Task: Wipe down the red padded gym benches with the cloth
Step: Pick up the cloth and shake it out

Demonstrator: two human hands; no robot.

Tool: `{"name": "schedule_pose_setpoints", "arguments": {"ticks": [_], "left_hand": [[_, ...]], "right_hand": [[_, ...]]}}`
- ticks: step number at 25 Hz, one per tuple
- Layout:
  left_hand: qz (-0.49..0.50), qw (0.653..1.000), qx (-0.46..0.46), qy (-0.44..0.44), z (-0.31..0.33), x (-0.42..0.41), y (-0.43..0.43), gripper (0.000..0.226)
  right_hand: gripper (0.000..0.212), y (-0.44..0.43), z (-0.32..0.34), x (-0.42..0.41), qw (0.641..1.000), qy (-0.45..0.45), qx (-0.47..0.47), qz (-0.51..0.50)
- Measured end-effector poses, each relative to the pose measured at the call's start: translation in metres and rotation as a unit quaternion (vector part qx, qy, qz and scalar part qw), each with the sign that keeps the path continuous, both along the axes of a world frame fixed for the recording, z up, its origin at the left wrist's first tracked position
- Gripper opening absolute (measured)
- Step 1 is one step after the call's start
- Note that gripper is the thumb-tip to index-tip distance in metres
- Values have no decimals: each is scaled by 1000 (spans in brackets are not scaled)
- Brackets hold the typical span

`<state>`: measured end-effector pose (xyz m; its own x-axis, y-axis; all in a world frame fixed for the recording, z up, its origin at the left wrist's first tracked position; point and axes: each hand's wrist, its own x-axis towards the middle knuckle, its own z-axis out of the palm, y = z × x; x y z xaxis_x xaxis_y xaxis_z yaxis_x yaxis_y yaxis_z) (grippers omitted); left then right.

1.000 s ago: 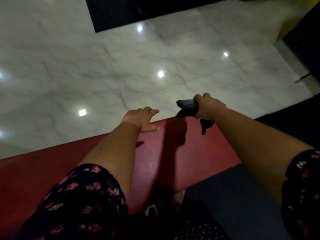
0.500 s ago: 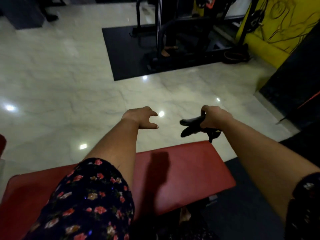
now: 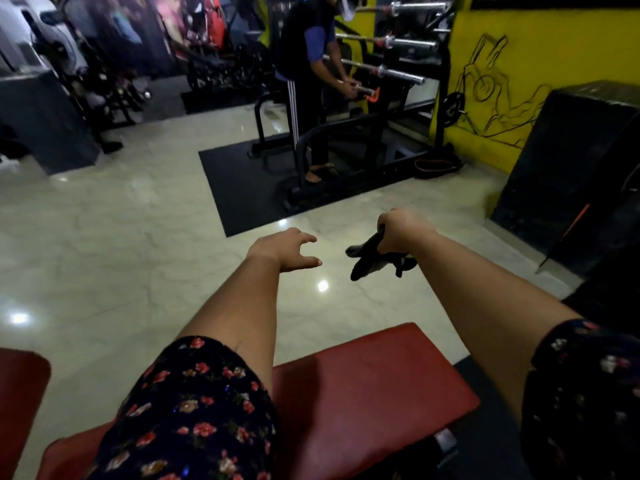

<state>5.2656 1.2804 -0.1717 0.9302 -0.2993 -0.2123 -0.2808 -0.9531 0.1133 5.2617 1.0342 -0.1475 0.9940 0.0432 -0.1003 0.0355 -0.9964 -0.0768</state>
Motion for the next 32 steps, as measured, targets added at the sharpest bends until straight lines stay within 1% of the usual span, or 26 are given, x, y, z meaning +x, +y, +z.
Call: {"name": "schedule_pose_setpoints", "arguments": {"ticks": [2, 6, 10, 13, 15, 17, 19, 23, 26, 30, 32], "left_hand": [[-16, 1000, 13, -7, 14, -3, -14, 69], [-65, 997, 31, -33, 49, -7, -45, 69], [-89, 995, 32, -32, 64, -2, -75, 70], [-124, 992, 13, -32, 70, 5, -109, 71], [-151, 988, 0, -34, 73, 8, -135, 70], [-171, 985, -1, -31, 70, 10, -159, 69], [-187, 981, 28, -35, 60, 16, -178, 69], [-209, 976, 66, 1, 29, 32, -231, 71], [-216, 974, 69, -2, 21, 37, -289, 70], [-258, 965, 53, -6, 14, 38, -384, 66], [-274, 960, 61, 1, 8, 37, -428, 65]], "right_hand": [[32, -3, 12, -4, 1000, 0, -25, -3], [28, -24, 35, -19, 999, 13, -2, -32], [37, -48, 54, -33, 999, 33, -2, -26], [33, -77, 64, -42, 996, 41, 25, -75], [30, -101, 72, -49, 993, 47, 2, -106], [29, -126, 77, -54, 989, 51, -9, -140], [30, -153, 79, -56, 987, 49, -1, -150], [34, -218, 53, -53, 985, 59, 24, -158], [33, -270, 36, -53, 982, 62, 40, -176], [28, -356, 21, -61, 975, 67, 48, -207], [25, -395, 17, -67, 971, 77, 46, -220]]}}
